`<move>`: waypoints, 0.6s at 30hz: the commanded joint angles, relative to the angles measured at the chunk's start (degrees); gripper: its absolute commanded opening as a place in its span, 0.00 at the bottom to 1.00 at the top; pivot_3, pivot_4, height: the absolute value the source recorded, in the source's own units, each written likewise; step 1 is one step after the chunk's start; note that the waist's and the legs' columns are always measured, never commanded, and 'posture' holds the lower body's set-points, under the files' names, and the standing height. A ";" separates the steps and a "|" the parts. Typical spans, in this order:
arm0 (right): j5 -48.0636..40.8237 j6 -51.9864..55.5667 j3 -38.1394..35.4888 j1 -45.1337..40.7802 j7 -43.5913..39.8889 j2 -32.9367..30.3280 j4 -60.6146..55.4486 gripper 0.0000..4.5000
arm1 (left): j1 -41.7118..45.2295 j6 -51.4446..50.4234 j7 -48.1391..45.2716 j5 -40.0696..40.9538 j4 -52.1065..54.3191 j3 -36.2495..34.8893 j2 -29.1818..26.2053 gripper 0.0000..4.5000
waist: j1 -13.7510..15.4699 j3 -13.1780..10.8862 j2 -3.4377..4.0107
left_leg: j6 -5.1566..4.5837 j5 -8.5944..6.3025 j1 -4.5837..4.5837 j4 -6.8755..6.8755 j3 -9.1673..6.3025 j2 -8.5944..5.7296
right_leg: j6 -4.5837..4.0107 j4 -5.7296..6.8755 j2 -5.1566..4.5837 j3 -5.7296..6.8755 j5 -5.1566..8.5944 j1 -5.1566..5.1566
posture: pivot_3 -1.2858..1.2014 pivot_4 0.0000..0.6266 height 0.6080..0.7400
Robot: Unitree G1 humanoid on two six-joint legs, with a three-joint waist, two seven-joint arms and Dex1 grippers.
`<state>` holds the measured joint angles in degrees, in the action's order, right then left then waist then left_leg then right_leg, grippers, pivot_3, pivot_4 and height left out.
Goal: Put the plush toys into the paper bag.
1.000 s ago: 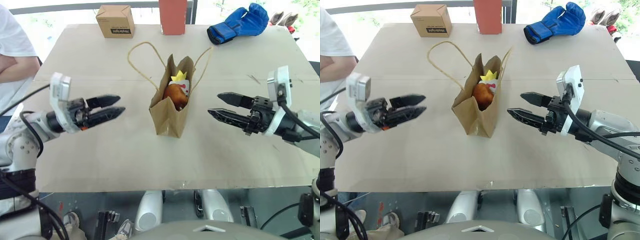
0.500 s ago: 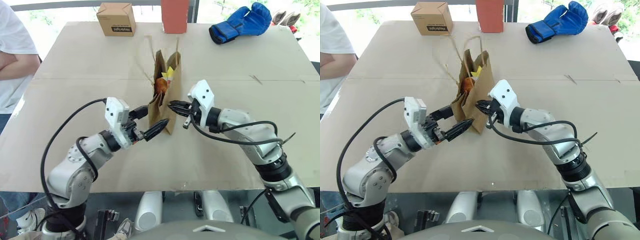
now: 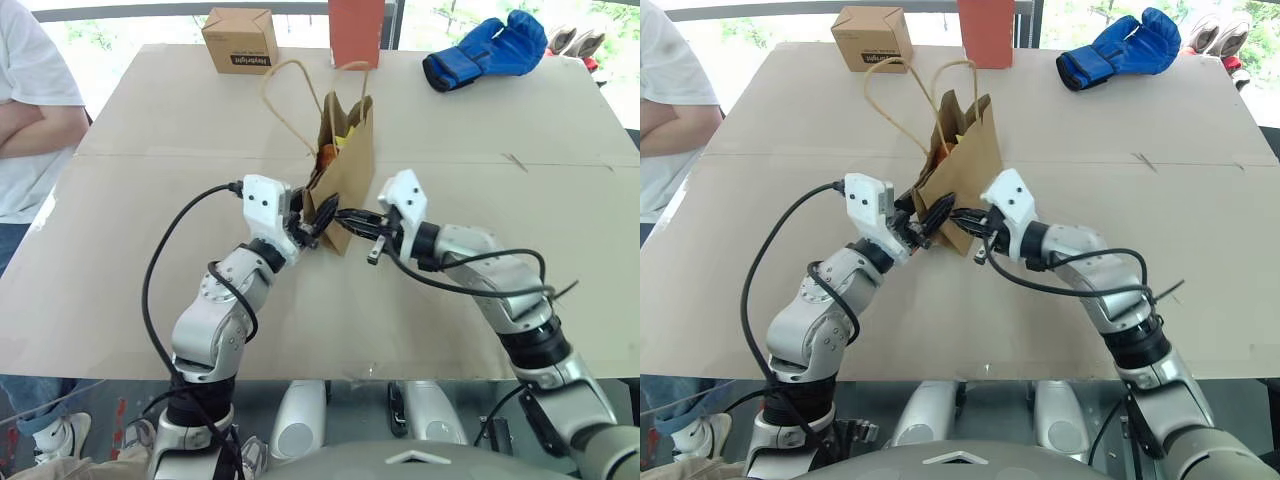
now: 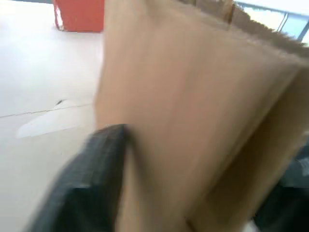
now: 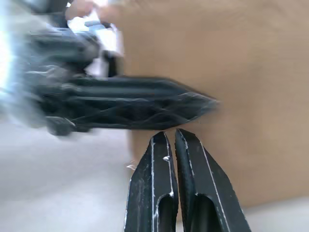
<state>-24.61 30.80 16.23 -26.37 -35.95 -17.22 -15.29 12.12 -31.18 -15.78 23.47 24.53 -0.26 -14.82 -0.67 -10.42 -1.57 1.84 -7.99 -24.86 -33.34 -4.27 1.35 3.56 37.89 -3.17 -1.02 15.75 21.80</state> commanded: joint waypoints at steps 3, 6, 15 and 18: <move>-0.47 -1.78 -7.92 6.93 -1.89 -8.27 -12.48 0.12 | 2.94 6.02 -8.41 3.33 -4.19 -3.95 -2.19 0.13 | -0.03 0.00 0.00 | 0.00 0.00 0.03 0.00 0.00 0.00 | 0.00 0.01 0.00 0.02 0.01 -0.01 | 0.52 0.24 1.00; -2.61 -1.95 -13.92 13.75 -4.41 -14.51 -18.80 0.36 | 6.21 9.42 -23.82 8.04 -11.02 -5.55 -7.61 0.00 | 0.16 -0.01 0.01 | 0.01 0.00 0.03 -0.01 -0.02 0.00 | -0.01 0.01 0.00 0.07 0.03 -0.01 | 0.52 0.24 1.00; -9.85 -2.47 -38.01 33.69 -10.92 -25.76 -28.38 0.98 | 30.40 40.04 -72.67 -0.22 -53.06 3.46 -19.90 0.00 | 0.48 -0.01 0.03 | 0.00 0.00 -0.01 -0.06 0.00 0.00 | -0.19 -0.08 -0.01 0.13 0.17 -0.08 | 0.52 0.24 1.00; -9.63 -2.12 -40.97 37.15 -9.05 -25.68 -30.87 0.98 | 41.57 54.14 -76.72 -5.80 -73.11 9.28 -18.38 0.00 | 1.12 -0.02 -0.03 | -0.01 0.00 -0.09 -0.17 -0.01 0.00 | -0.06 -0.17 0.00 0.17 0.24 -0.11 | 0.52 0.24 1.00</move>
<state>-33.28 29.58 -21.83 10.14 -45.81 -42.76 -42.76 49.64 13.55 -89.36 20.79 -39.21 6.31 -34.26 0.46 -10.44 -1.60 1.83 -7.99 -24.99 -33.52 -4.27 1.35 3.51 37.65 -3.17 -0.86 15.99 21.68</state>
